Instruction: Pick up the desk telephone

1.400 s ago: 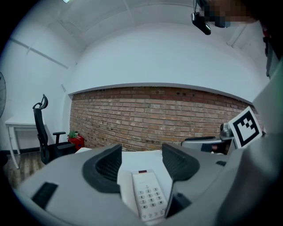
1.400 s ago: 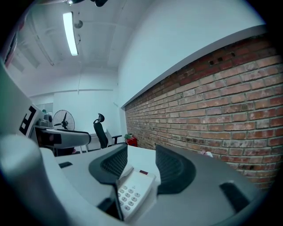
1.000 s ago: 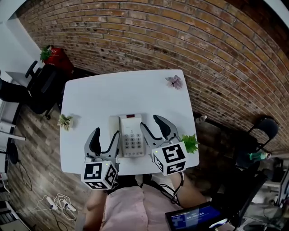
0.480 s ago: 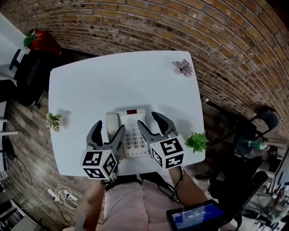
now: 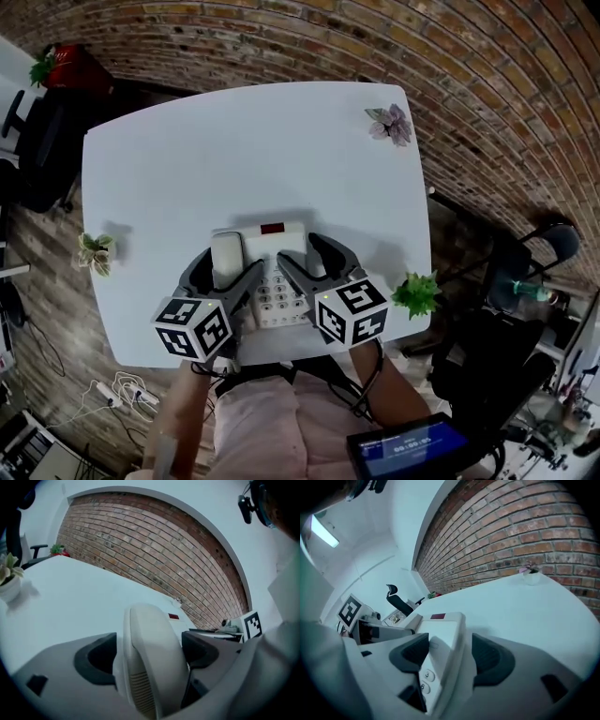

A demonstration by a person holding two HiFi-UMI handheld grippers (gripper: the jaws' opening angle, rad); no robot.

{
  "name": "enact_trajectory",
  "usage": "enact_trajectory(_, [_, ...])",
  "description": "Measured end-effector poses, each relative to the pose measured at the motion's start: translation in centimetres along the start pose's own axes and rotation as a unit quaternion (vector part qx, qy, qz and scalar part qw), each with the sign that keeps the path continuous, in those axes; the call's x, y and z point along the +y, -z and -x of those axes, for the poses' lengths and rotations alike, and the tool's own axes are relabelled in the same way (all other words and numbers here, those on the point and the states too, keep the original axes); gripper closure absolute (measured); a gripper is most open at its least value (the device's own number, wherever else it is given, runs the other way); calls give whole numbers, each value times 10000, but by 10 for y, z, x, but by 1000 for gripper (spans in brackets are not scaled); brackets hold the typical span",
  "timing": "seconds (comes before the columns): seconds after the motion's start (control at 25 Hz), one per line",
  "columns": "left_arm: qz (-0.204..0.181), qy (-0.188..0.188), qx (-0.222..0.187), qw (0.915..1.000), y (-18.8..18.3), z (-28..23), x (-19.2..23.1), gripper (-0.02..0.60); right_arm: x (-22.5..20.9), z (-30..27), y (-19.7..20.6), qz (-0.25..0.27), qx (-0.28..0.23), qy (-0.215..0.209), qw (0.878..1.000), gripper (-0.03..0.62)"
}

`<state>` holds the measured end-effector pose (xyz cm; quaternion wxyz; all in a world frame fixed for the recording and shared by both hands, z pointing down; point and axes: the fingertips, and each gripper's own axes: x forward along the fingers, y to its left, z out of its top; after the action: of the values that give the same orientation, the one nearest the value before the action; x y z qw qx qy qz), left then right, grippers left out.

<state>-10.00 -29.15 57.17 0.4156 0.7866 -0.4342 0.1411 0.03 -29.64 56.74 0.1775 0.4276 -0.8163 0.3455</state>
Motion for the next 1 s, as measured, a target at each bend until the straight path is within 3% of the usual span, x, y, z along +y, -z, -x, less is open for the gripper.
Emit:
enact_trajectory(0.16, [234, 247, 289, 9990, 8, -6, -4, 155, 4, -3, 2, -166, 122, -253, 9995, 314])
enact_trajectory(0.36, [175, 223, 349, 9990, 7, -8, -2, 187, 7, -5, 1, -17, 178, -346, 9992, 339])
enact_trajectory(0.6, [111, 37, -7, 9999, 7, 2, -3, 216, 10, -2, 2, 165, 164, -299, 9993, 334])
enact_trajectory(0.72, [-53, -48, -300, 9995, 4, 10, -7, 224, 8, 2, 0, 139, 72, -358, 9992, 282])
enact_trajectory(0.88, [-262, -89, -688, 9972, 0, 20, -14, 233, 16, 4, 4, -262, 102, -1053, 9940, 253])
enact_trajectory(1.0, [-336, -73, -881, 9955, -1, 24, -17, 237, 32, 4, 11, -72, 208, -1514, 9882, 218])
